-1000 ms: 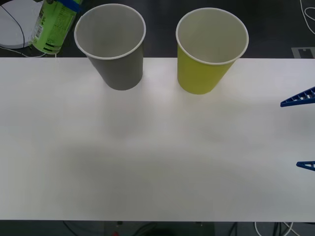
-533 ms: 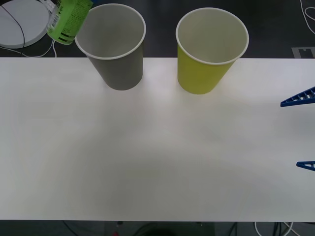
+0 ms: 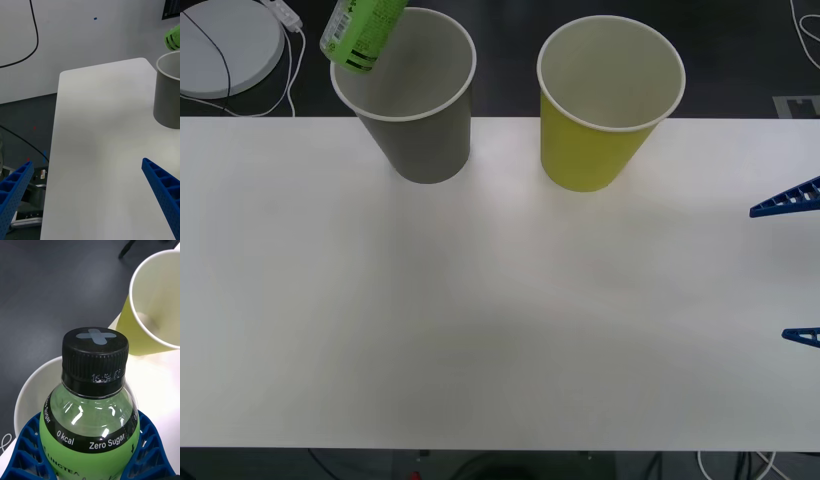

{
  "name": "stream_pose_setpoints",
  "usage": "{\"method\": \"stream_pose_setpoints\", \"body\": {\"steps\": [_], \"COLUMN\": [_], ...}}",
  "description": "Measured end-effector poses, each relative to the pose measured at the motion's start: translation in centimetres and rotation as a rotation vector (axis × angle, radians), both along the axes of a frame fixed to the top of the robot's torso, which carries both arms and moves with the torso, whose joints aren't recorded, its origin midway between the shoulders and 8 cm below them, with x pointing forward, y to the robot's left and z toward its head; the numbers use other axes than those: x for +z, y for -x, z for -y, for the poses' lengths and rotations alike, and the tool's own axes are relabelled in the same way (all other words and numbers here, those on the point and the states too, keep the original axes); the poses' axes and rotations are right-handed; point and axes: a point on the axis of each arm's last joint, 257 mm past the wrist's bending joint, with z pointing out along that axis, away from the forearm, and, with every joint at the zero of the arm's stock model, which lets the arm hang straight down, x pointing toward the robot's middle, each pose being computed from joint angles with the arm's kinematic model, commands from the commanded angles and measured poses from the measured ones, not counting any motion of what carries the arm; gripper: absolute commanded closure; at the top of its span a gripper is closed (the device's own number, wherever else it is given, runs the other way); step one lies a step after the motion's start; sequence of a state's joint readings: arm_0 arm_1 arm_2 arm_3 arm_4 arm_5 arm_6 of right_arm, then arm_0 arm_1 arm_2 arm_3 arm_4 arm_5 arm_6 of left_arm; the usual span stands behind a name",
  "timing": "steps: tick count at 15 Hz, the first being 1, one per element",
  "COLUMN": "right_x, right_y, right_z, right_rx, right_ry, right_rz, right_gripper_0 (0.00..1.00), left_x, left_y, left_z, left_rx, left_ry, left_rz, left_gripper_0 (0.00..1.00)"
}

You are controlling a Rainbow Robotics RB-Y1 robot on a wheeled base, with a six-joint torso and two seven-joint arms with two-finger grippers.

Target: Put the can into the green bin and the plastic bottle into the gray bin

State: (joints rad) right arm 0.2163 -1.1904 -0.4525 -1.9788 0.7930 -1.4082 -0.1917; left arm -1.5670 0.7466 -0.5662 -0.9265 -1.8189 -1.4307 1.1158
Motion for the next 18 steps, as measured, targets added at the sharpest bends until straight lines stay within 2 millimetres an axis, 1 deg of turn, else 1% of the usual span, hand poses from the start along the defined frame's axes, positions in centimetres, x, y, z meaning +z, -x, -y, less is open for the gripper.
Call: {"method": "stream_pose_setpoints", "body": {"steps": [2, 5, 10, 15, 16, 17, 18], "right_x": [0.0, 0.0, 0.0, 0.0, 0.0, 0.0, 0.0], "right_y": [0.0, 0.0, 0.0, 0.0, 0.0, 0.0, 0.0], "right_z": [0.0, 0.0, 0.0, 0.0, 0.0, 0.0, 0.0], "right_rx": [0.0, 0.0, 0.0, 0.0, 0.0, 0.0, 0.0], "right_ry": [0.0, 0.0, 0.0, 0.0, 0.0, 0.0, 0.0], "right_rz": [0.0, 0.0, 0.0, 0.0, 0.0, 0.0, 0.0], "right_gripper_0": [0.0, 0.0, 0.0, 0.0, 0.0, 0.0, 0.0], "left_x": [-0.1, -0.4, -1.2, -1.3, -1.3, -1.3, -1.3], "left_y": [-0.8, -1.4, -1.0, -1.1, -1.1, -1.1, -1.1], "left_z": [1.0, 1.5, 0.9, 0.7, 0.7, 0.7, 0.7], "left_rx": [0.002, 0.002, 0.004, 0.001, 0.001, 0.001, 0.0], "left_ry": [0.01, 0.004, -0.034, -0.044, -0.044, -0.044, -0.045], "left_rz": [0.008, 0.023, 0.001, 0.003, 0.003, 0.004, 0.004], "left_gripper_0": [1.0, 1.0, 1.0, 1.0, 0.97, 0.54, 0.0]}}
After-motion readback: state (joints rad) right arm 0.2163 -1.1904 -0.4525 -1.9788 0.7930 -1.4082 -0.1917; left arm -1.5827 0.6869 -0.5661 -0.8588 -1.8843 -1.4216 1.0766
